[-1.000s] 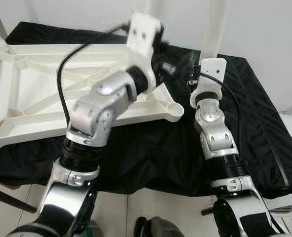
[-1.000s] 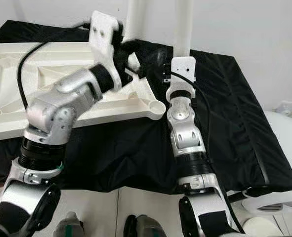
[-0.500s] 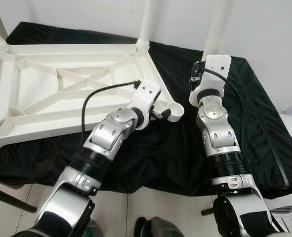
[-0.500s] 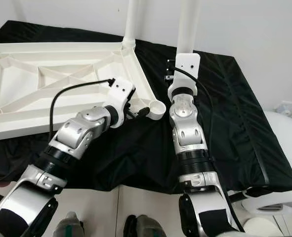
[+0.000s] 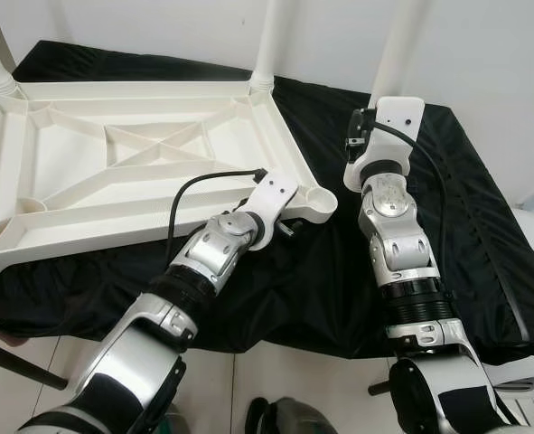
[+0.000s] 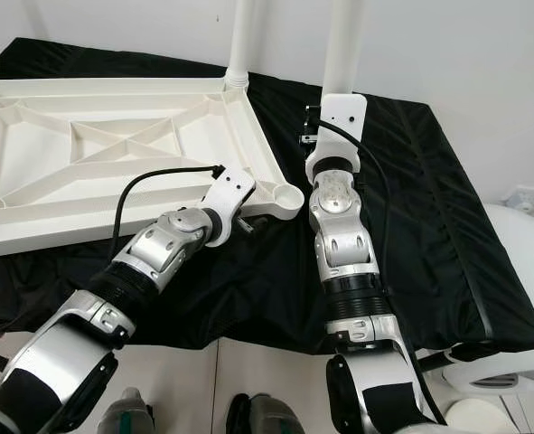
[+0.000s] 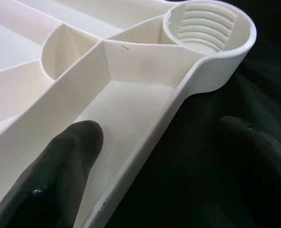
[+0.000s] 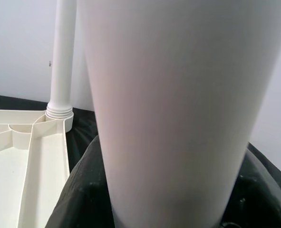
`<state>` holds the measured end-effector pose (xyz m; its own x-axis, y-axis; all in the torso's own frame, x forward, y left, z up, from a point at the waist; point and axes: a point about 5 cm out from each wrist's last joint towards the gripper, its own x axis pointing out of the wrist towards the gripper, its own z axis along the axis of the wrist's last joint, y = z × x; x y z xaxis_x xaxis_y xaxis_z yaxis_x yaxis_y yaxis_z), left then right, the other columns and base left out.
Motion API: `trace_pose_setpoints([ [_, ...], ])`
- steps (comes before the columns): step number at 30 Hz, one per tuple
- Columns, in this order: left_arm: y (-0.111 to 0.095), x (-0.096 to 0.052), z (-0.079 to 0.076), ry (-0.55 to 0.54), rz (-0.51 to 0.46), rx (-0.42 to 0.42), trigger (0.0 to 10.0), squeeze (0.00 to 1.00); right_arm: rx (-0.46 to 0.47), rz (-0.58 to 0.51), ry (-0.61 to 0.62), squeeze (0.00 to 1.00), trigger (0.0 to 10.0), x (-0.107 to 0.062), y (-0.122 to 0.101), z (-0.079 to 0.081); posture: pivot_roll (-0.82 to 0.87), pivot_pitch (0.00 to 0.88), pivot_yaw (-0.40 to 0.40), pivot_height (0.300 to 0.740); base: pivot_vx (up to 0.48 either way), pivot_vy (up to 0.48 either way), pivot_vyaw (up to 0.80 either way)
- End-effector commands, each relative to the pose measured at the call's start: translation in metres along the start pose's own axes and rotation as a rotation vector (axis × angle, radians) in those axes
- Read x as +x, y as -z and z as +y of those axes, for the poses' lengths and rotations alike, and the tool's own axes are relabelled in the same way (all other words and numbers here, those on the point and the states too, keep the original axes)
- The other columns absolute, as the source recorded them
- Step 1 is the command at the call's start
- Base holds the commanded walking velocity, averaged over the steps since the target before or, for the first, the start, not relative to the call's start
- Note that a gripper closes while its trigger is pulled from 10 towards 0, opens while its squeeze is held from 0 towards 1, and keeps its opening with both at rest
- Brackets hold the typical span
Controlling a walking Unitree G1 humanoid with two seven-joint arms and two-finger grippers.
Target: Building children table
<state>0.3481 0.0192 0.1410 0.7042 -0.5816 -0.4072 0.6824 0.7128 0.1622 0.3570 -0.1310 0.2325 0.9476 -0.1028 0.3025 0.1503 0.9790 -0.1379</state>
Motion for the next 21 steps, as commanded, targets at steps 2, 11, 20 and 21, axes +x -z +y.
trace_pose_setpoints([
  [2, 0.000, 0.005, -0.008, 0.069, 0.017, 0.042, 9.5, 0.00, -0.004, -0.026, 0.012, 0.00, 10.0, 0.001, -0.005, -0.004, 0.07, 0.027, -0.111, 0.740, 0.000, 0.000, 0.00],
  [11, 0.000, -0.003, -0.014, 0.232, -0.019, 0.151, 3.3, 0.00, -0.017, -0.031, 0.022, 0.00, 10.0, 0.002, -0.006, -0.008, 0.07, 0.037, -0.111, 0.740, 0.000, 0.000, 0.00],
  [20, 0.010, -0.019, -0.020, 0.406, -0.001, 0.312, 10.0, 0.00, -0.028, -0.031, 0.028, 0.00, 10.0, 0.004, -0.006, -0.010, 0.08, 0.050, -0.110, 0.740, 0.000, 0.000, 0.00],
  [21, 0.010, -0.019, -0.020, 0.406, -0.001, 0.312, 10.0, 0.00, -0.028, -0.031, 0.028, 0.00, 10.0, 0.004, -0.006, -0.010, 0.08, 0.050, -0.110, 0.740, 0.000, 0.000, 0.00],
])
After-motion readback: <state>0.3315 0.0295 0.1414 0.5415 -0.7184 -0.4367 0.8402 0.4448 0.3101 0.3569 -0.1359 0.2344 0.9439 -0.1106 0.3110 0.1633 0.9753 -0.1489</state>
